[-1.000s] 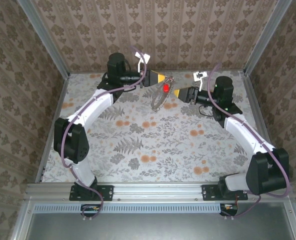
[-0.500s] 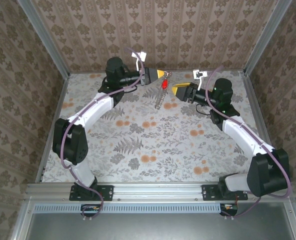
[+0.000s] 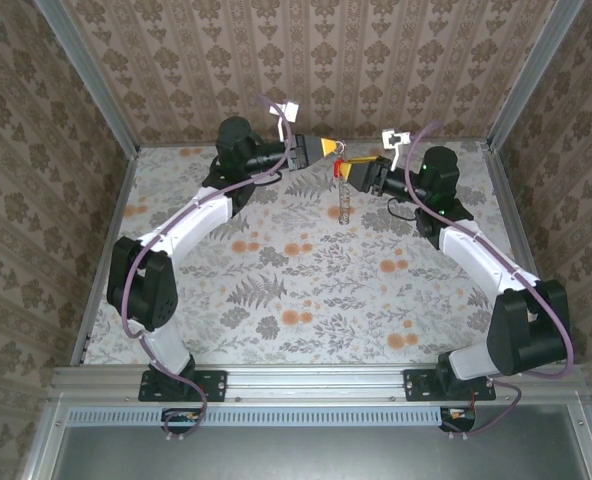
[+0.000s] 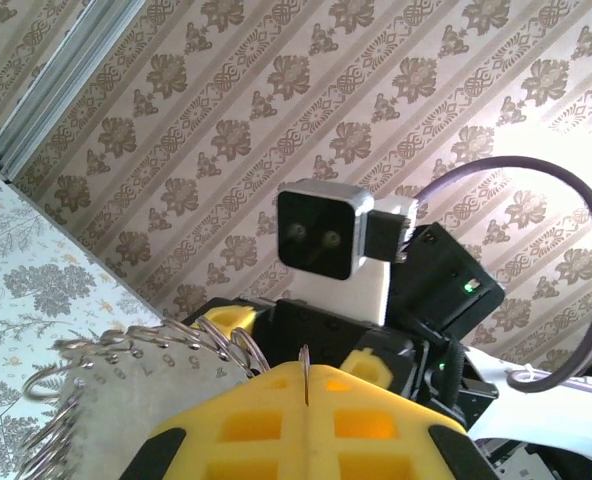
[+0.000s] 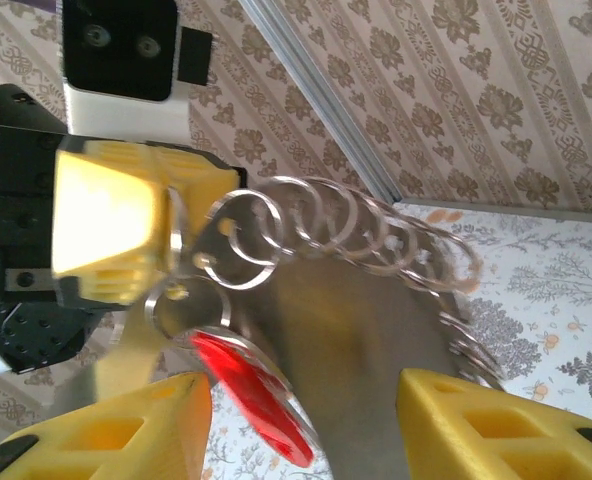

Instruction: Put the keys on the keyring

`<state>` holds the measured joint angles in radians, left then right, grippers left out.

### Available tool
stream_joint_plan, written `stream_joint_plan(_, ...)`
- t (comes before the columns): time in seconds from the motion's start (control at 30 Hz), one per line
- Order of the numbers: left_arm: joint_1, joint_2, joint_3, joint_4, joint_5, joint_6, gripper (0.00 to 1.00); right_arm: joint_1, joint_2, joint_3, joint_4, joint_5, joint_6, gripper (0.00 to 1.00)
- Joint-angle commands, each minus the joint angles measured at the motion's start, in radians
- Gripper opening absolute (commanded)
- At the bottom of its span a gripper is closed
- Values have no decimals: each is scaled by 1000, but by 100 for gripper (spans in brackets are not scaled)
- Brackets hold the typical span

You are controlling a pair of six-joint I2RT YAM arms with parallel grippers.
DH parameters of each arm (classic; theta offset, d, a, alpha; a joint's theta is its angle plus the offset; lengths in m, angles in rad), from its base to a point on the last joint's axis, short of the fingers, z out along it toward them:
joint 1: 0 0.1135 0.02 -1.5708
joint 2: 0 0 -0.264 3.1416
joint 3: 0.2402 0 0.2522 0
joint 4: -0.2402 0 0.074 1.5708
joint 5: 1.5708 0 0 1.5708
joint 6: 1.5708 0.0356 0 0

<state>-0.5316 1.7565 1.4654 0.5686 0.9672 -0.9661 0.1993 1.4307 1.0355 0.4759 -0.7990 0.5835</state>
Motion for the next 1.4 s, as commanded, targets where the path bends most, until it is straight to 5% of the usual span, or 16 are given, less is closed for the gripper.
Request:
stream_joint_plan(0.0,-4,-29,5,108,-3,-53,0,5,21,40,65,-22,6,54)
stream_joint_plan(0.47,-5,-12,12,157,13,-86,0,6,7,31,165,-144,59,54)
stream_joint_plan(1.07,-10,8,18,200,26,-118,0,29,43,82,204,-134,93,52)
stream_joint_plan(1.37,-9,8,15,205,18,-118,0,33,28,57,189,-147,85,29)
